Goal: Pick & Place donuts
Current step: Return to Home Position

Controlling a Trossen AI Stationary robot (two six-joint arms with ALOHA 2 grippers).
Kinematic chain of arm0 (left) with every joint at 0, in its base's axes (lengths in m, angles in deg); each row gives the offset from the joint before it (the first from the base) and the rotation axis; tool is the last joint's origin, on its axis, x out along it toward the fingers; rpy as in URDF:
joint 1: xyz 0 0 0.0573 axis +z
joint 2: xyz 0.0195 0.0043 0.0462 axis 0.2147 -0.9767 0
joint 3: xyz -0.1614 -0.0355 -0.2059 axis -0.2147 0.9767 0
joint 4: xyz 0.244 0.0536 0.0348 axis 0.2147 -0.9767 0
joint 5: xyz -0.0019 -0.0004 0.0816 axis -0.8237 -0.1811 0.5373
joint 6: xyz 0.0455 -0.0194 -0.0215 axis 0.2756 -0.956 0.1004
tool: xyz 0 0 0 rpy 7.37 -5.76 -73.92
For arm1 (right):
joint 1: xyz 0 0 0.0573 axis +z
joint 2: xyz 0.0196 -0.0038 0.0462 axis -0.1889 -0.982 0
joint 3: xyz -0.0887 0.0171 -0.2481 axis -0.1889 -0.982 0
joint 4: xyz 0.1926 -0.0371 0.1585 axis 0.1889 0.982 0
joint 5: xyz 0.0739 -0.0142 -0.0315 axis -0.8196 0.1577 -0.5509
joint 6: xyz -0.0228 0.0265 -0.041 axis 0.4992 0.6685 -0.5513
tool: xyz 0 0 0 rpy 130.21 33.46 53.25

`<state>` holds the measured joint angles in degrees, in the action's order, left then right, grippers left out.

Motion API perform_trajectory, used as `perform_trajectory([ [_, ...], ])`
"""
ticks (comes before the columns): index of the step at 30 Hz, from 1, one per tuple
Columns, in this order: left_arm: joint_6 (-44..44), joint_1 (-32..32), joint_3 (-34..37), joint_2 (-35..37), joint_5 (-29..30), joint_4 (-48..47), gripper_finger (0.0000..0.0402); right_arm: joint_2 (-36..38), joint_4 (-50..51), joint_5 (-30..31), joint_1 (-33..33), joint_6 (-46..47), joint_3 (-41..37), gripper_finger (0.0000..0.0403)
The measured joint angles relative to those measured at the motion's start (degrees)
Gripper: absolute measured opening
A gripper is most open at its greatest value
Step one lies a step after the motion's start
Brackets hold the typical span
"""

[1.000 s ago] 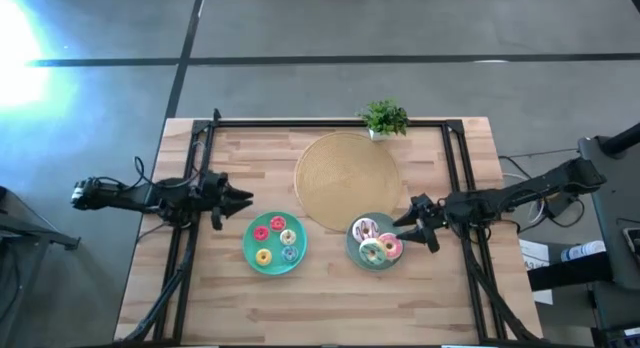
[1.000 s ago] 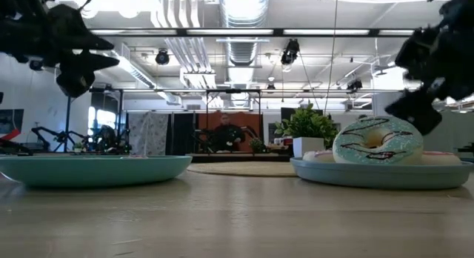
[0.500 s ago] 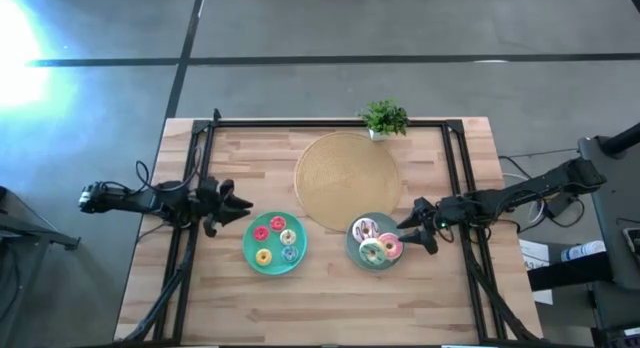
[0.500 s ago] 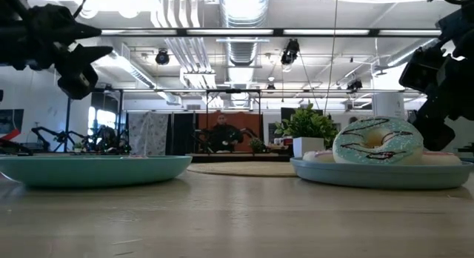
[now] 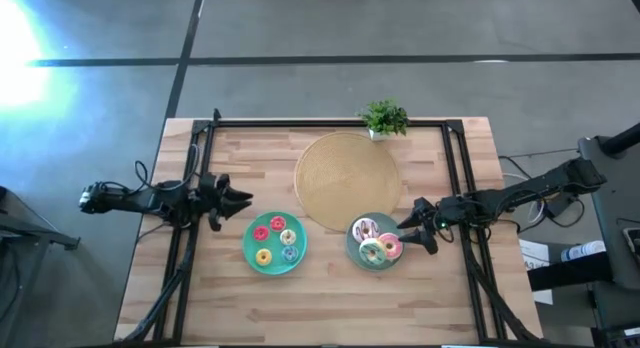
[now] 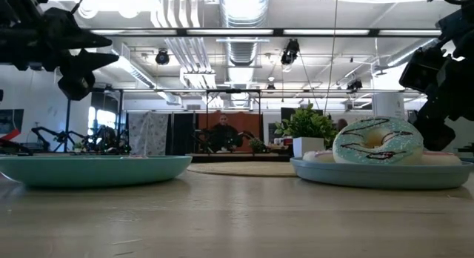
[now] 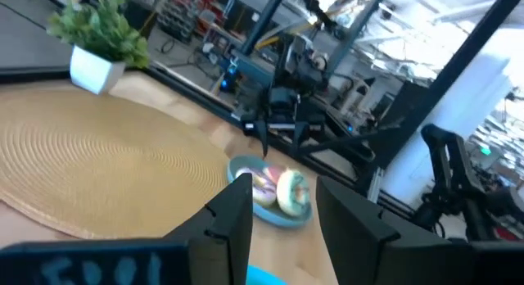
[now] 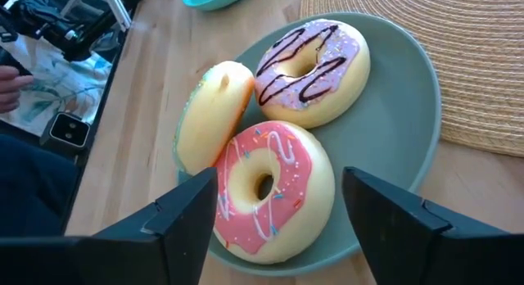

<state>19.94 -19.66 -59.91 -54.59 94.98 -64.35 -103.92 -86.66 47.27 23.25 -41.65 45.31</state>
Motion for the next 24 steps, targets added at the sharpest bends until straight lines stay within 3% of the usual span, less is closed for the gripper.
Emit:
perform_trajectory([
  [13,-0.6,0.5,0.7,3.3,-0.7,-0.9,0.0110,0.0,0.0,-0.1,0.0,0.0,0.0,0.0249],
  [24,10.5,9.2,2.3,3.3,-7.7,2.1,0.0110,0.0,0.0,0.0,0.0,0.0,0.0,0.0256],
])
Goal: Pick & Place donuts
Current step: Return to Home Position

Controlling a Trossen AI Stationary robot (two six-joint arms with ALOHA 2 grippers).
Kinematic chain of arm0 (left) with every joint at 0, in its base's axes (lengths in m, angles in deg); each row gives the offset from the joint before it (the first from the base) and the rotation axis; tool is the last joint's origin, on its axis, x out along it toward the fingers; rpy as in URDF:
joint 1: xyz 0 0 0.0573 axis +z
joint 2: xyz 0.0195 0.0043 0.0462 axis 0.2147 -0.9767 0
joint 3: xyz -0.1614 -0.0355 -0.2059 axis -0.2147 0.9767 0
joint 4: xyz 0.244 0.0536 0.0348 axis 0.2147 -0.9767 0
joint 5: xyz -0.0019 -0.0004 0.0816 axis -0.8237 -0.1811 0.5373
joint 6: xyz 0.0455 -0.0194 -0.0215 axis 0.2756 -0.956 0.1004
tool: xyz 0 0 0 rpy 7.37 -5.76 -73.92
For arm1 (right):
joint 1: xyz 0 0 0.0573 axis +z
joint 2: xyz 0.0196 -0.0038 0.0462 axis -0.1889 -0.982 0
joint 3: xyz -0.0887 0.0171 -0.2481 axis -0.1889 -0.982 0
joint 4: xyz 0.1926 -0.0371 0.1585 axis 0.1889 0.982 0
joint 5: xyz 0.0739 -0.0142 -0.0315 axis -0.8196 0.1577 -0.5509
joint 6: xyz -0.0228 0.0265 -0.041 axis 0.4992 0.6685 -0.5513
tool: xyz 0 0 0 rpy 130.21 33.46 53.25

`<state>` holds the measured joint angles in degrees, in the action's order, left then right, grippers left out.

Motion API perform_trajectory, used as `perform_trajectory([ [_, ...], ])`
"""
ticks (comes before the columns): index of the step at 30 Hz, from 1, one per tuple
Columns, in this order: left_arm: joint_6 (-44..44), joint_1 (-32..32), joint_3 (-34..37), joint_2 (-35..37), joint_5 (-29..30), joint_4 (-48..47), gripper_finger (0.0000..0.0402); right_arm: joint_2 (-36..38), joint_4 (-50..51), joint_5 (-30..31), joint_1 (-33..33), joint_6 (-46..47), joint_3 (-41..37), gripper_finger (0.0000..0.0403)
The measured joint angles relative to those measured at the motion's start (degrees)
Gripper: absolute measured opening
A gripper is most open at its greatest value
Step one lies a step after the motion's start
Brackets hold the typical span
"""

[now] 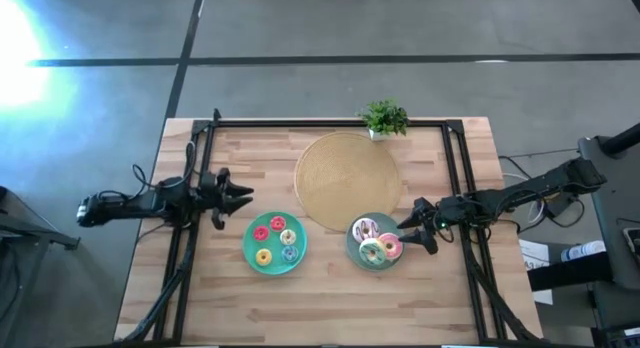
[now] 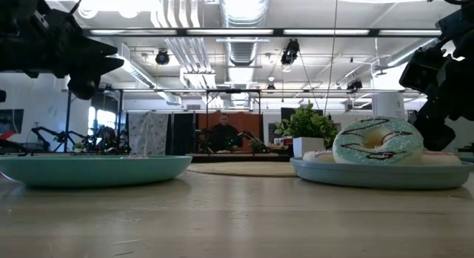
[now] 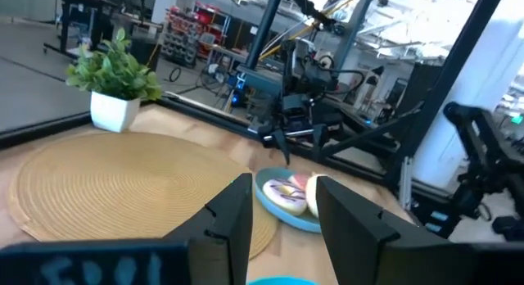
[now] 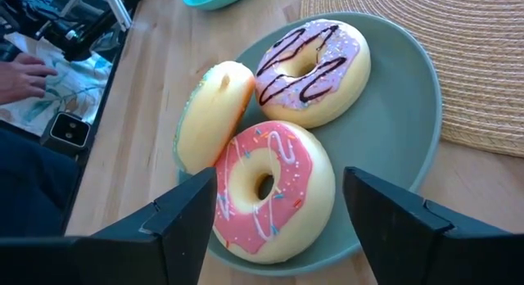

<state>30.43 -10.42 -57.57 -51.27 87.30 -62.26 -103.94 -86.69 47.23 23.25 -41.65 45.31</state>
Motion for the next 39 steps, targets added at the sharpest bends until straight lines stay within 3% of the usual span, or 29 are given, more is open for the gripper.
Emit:
perform_trajectory([
  [5,3.7,3.9,0.0,0.0,-5.4,-0.5,0.0110,0.0,0.0,0.0,0.0,0.0,0.0,0.0250],
  [11,8.7,3.2,0.0,0.0,-6.3,-0.6,0.0110,0.0,0.0,0.0,0.0,0.0,0.0,0.0251],
  [20,-0.4,2.8,0.1,0.0,-6.7,0.3,0.0110,0.0,0.0,0.0,0.0,0.0,0.0,0.0253],
  [39,-0.6,2.8,0.1,-0.3,-6.8,0.5,0.0110,0.0,0.0,0.1,0.0,0.0,0.0,0.0252],
])
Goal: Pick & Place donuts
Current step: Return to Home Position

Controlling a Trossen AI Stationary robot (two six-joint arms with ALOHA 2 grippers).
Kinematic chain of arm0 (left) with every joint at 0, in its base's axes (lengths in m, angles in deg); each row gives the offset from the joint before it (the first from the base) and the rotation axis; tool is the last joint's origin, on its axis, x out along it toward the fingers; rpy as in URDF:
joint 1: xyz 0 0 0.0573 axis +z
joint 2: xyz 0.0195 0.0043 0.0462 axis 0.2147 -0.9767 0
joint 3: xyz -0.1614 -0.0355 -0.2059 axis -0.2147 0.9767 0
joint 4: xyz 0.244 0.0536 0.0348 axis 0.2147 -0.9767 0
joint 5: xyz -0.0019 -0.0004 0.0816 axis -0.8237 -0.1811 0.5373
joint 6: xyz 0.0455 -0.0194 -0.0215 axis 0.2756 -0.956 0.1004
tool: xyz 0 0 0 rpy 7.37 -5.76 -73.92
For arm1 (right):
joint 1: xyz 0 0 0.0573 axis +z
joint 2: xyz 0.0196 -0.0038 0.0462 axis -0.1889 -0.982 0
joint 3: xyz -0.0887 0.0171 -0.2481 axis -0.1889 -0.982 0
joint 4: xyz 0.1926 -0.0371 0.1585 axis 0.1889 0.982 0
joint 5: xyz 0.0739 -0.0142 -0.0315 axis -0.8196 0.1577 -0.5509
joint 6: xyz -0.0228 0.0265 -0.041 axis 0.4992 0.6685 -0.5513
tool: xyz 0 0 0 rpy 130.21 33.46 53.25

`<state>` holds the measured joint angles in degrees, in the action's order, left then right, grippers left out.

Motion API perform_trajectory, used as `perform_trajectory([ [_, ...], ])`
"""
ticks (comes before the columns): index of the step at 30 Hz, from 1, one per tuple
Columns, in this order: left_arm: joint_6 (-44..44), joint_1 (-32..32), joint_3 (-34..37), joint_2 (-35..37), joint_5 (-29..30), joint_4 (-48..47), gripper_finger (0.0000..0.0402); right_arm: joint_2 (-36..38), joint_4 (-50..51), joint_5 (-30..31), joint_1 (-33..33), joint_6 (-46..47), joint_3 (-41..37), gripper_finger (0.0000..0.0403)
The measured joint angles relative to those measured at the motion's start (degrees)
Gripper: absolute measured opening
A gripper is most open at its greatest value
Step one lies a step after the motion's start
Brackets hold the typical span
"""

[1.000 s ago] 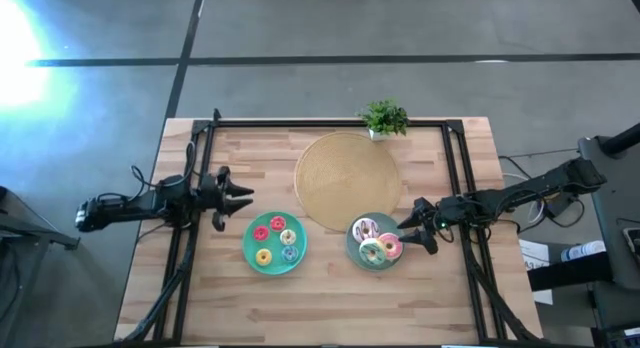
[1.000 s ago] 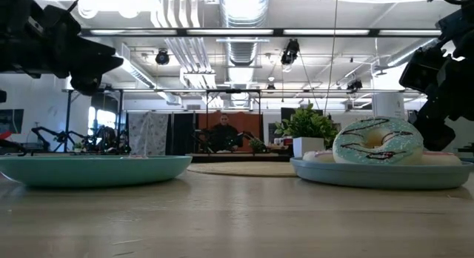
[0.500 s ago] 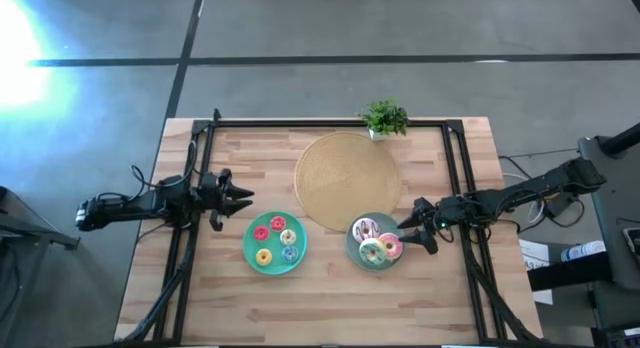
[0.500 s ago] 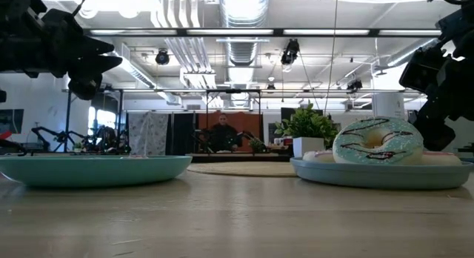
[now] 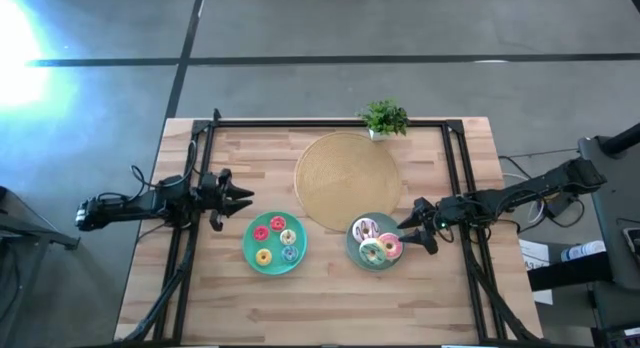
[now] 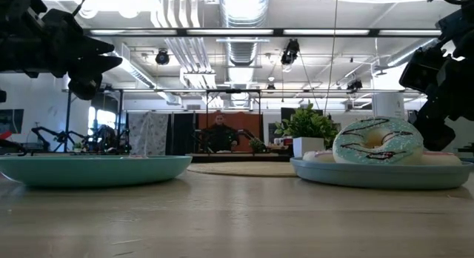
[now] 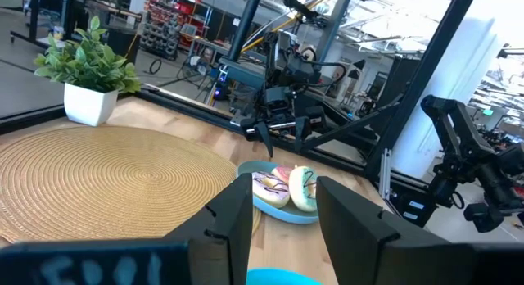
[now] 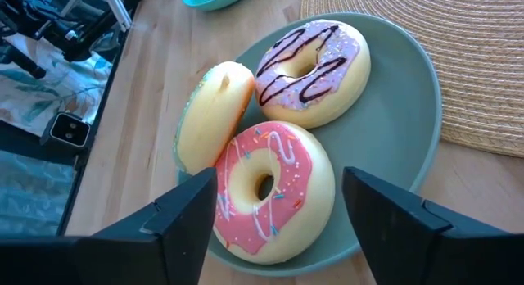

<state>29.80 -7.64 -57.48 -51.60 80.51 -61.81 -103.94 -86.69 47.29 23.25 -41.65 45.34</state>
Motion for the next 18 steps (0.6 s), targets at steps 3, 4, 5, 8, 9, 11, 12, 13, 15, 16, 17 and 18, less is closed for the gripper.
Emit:
perform_trajectory([
  [3,0.0,0.0,0.0,0.0,0.0,0.0,0.0110,0.0,0.0,0.0,0.0,0.0,0.0,0.0249],
  [4,0.0,0.0,0.0,0.0,0.0,0.0,0.0110,0.0,0.0,0.0,0.0,0.0,0.0,0.0249],
  [5,0.0,0.0,0.0,0.0,0.1,0.0,0.0110,0.0,0.0,0.0,0.0,0.0,0.0,0.0249],
  [8,0.0,0.0,0.0,0.0,0.1,0.0,0.0110,0.0,0.0,0.0,0.0,0.0,0.0,0.0252],
  [9,0.0,0.0,0.0,0.0,0.1,0.0,0.0110,0.0,0.0,0.0,0.0,0.0,0.0,0.0253],
  [11,0.0,0.0,0.0,0.0,0.1,0.0,0.0110,0.0,0.0,0.0,0.0,0.0,0.0,0.0255],
  [12,0.0,0.0,0.0,0.0,0.1,0.0,0.0110,0.0,0.0,0.0,0.0,0.0,0.0,0.0256],
  [13,0.0,0.0,0.0,0.0,0.1,0.0,0.0110,0.0,0.0,0.0,0.0,0.0,0.0,0.0256],
  [15,0.0,0.0,0.0,0.0,0.1,0.0,0.0110,0.0,0.0,0.0,0.0,0.0,0.0,0.0255],
  [16,0.0,0.0,0.0,0.0,0.1,0.0,0.0110,0.0,-0.1,0.1,0.0,0.2,0.0,0.0254],
  [17,0.0,0.0,0.0,0.0,0.1,0.0,0.0110,0.0,-0.2,0.2,0.0,0.2,0.0,0.0253],
  [18,0.0,0.0,0.0,0.0,0.1,0.0,0.0110,0.0,-0.3,0.6,0.0,-0.4,0.0,0.0252],
])
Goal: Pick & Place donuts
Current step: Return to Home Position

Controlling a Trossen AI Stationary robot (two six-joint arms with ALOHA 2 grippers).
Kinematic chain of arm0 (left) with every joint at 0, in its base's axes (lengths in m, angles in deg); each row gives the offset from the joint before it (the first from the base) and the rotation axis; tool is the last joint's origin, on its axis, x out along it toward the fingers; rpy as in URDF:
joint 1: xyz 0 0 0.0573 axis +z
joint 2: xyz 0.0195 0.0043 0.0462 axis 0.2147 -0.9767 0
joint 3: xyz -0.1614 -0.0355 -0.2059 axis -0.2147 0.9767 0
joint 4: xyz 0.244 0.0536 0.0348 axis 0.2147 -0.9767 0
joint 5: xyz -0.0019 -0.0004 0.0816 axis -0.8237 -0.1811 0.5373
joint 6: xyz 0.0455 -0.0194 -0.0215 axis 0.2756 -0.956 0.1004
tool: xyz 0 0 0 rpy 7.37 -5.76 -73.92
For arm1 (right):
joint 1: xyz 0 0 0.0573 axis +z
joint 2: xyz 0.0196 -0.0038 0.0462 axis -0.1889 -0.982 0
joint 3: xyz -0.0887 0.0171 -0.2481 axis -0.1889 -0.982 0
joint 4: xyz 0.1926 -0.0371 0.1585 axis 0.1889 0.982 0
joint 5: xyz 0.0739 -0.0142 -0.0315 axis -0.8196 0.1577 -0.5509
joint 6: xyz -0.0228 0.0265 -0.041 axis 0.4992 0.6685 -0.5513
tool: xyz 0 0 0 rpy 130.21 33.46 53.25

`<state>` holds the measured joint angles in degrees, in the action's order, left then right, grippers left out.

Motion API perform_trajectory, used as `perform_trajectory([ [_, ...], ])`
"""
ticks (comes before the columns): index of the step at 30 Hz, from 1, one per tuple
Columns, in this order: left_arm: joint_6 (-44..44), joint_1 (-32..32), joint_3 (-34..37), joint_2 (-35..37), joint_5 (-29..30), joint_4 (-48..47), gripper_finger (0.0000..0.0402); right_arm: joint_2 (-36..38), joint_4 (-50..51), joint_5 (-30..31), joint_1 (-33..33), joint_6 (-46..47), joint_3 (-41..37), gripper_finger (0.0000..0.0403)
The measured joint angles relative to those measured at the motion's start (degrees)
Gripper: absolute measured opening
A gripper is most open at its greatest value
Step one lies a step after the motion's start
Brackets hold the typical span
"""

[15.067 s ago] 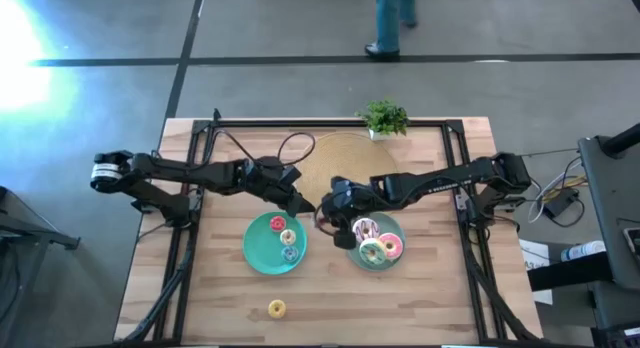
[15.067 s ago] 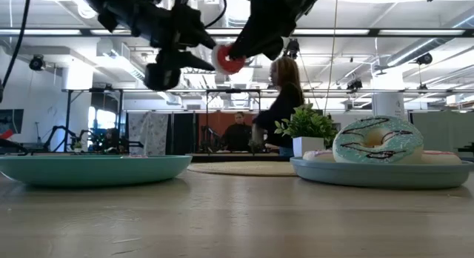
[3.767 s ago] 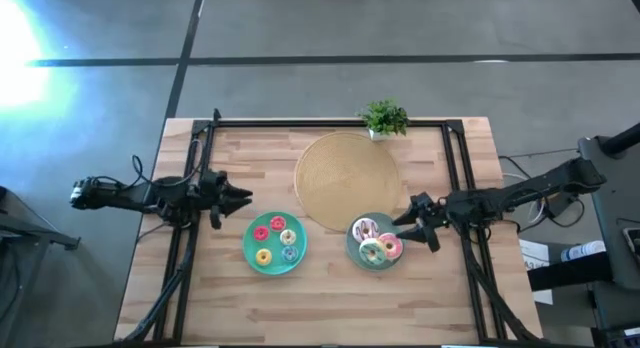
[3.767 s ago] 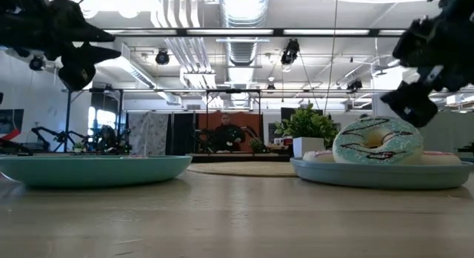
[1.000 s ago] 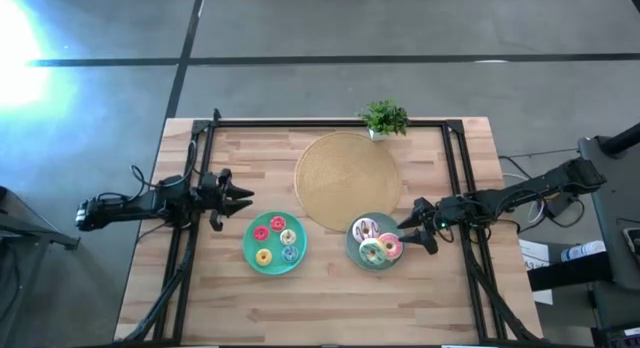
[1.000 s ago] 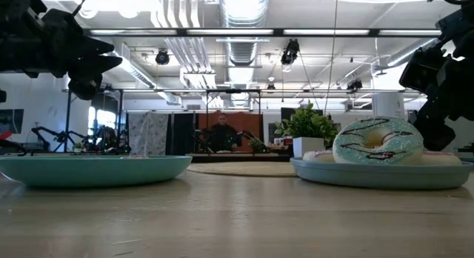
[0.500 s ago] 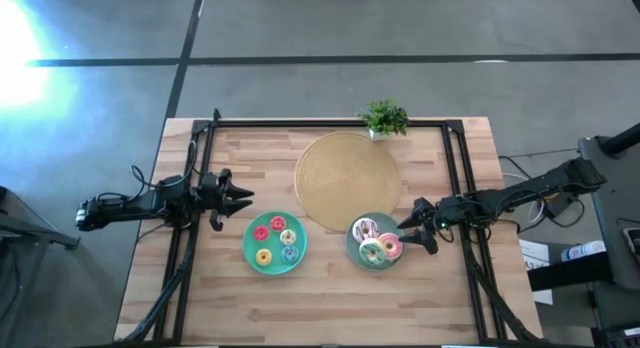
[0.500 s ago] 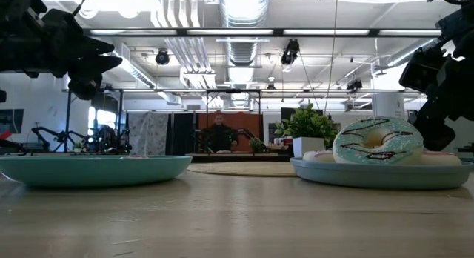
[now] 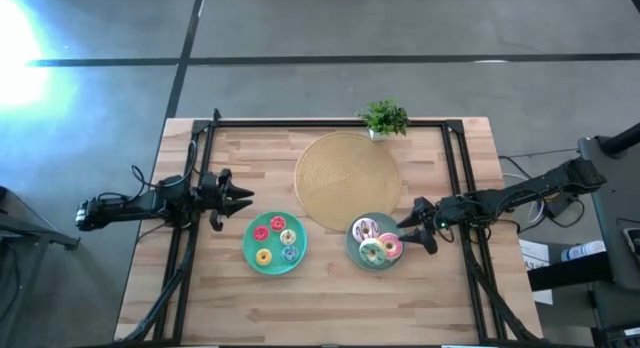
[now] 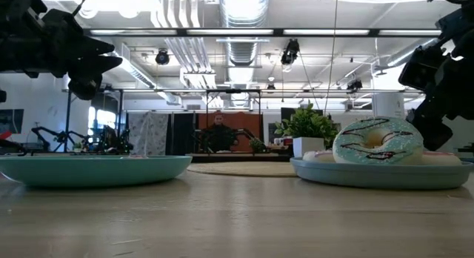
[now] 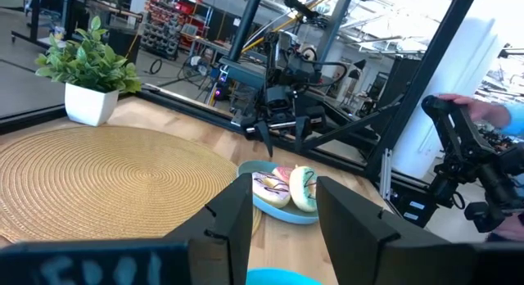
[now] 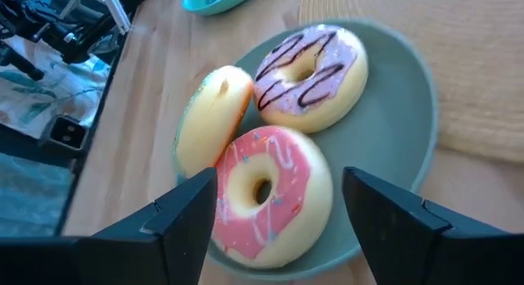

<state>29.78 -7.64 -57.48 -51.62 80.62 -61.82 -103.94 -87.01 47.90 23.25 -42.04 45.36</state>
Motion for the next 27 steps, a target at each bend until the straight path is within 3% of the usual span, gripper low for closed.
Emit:
perform_trajectory([
  [4,0.0,0.0,0.0,0.0,0.0,0.0,0.0110,2.1,-1.1,2.3,-0.1,-6.5,0.0,0.0249],
  [11,0.0,0.0,0.0,0.0,0.0,0.0,0.0110,15.2,-2.9,2.4,-2.4,-22.9,0.1,0.0253],
  [20,0.0,0.0,0.0,0.0,0.0,-0.1,0.0110,26.4,2.4,2.4,-9.8,-29.4,0.0,0.0247],
  [27,0.0,0.0,0.0,0.0,0.0,-0.1,0.0110,32.0,4.7,2.0,-11.7,-32.6,0.0,0.0252],
])
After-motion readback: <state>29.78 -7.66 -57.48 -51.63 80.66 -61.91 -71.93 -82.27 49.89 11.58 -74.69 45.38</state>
